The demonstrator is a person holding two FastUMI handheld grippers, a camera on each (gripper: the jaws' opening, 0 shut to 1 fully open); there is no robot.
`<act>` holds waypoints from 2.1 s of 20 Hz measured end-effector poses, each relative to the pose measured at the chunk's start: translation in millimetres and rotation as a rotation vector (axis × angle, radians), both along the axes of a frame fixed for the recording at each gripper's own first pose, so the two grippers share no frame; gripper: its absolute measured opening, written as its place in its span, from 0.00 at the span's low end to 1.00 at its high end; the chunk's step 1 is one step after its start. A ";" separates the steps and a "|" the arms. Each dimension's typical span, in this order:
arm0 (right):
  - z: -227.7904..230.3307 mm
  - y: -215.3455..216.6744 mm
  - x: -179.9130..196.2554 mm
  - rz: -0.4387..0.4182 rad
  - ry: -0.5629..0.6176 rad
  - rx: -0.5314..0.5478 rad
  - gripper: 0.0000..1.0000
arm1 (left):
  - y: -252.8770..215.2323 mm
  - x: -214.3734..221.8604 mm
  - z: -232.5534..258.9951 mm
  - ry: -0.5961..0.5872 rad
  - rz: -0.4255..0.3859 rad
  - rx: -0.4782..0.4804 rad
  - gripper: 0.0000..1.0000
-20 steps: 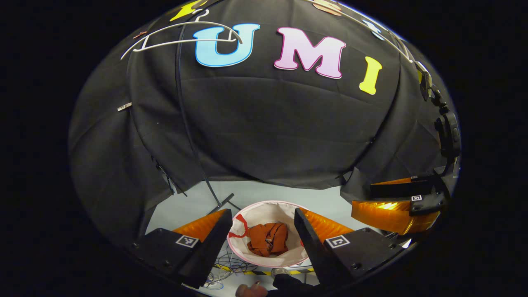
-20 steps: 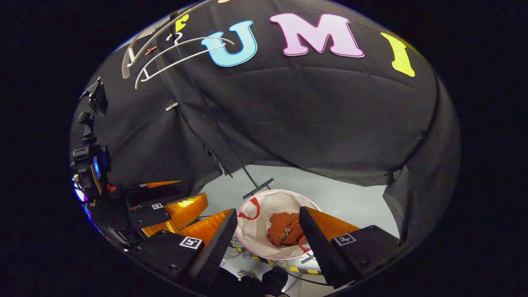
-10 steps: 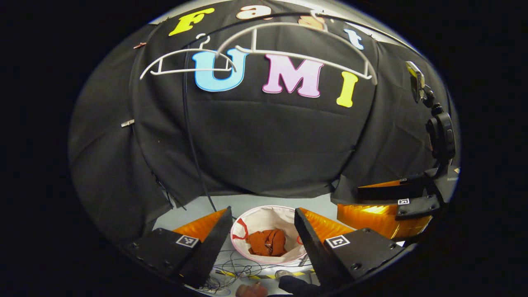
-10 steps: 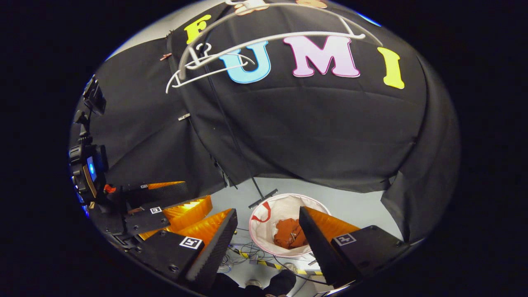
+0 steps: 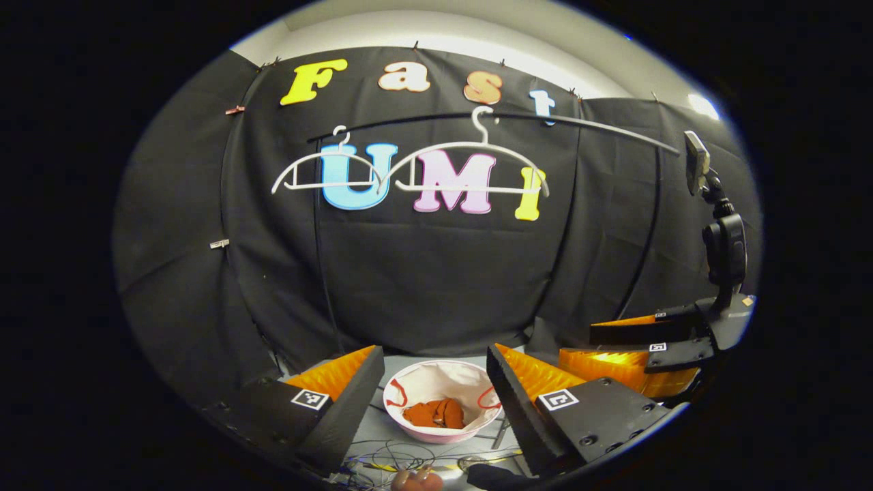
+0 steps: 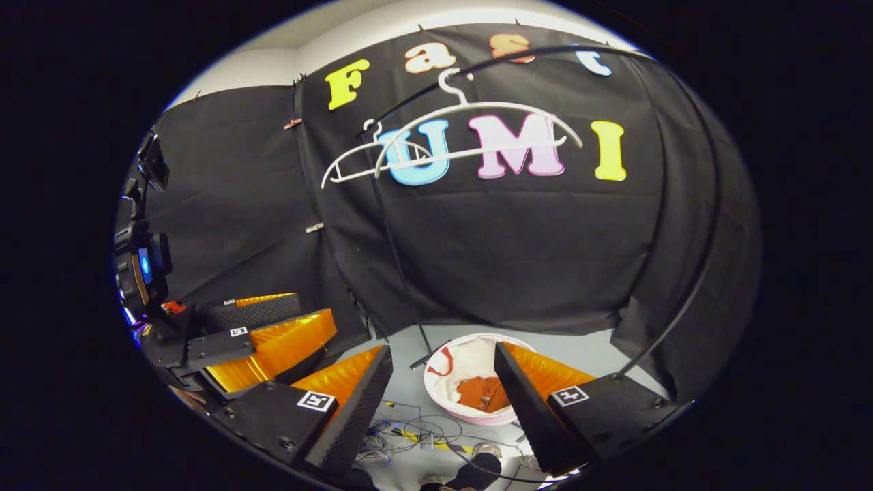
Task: Grasp the clothes on the hanger with both hands and then place them into the laundry hamper below.
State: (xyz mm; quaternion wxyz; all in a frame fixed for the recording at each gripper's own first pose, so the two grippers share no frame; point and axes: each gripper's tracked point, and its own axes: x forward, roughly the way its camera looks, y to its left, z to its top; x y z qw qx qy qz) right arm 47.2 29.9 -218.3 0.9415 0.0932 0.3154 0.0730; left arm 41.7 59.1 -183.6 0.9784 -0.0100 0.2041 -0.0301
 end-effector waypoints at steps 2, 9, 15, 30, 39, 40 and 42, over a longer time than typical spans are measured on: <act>37.0 -7.0 -8.3 -0.042 -0.073 0.006 0.99 | -12.0 -13.4 34.8 -0.079 -0.044 -0.001 0.95; 134.9 -24.6 -29.7 -0.111 -0.277 0.011 0.98 | -35.6 -34.1 124.0 -0.254 -0.109 -0.014 0.92; 191.1 -45.8 -32.3 -0.127 -0.422 0.044 0.96 | -55.3 -38.7 177.4 -0.359 -0.108 0.006 0.92; 282.7 -98.3 -17.0 -0.104 -0.736 0.048 0.97 | -99.6 -33.1 238.6 -0.499 0.029 0.066 0.95; 273.5 -119.0 -12.6 -0.117 -0.696 0.046 0.97 | -124.3 -12.4 228.3 -0.473 -0.002 0.036 0.92; 275.1 -120.6 -11.6 -0.120 -0.700 0.043 0.97 | -125.4 -11.2 228.7 -0.475 -0.004 0.037 0.95; 273.8 -121.9 -10.4 -0.123 -0.699 0.042 0.97 | -125.6 -10.1 229.2 -0.477 -0.005 0.036 0.95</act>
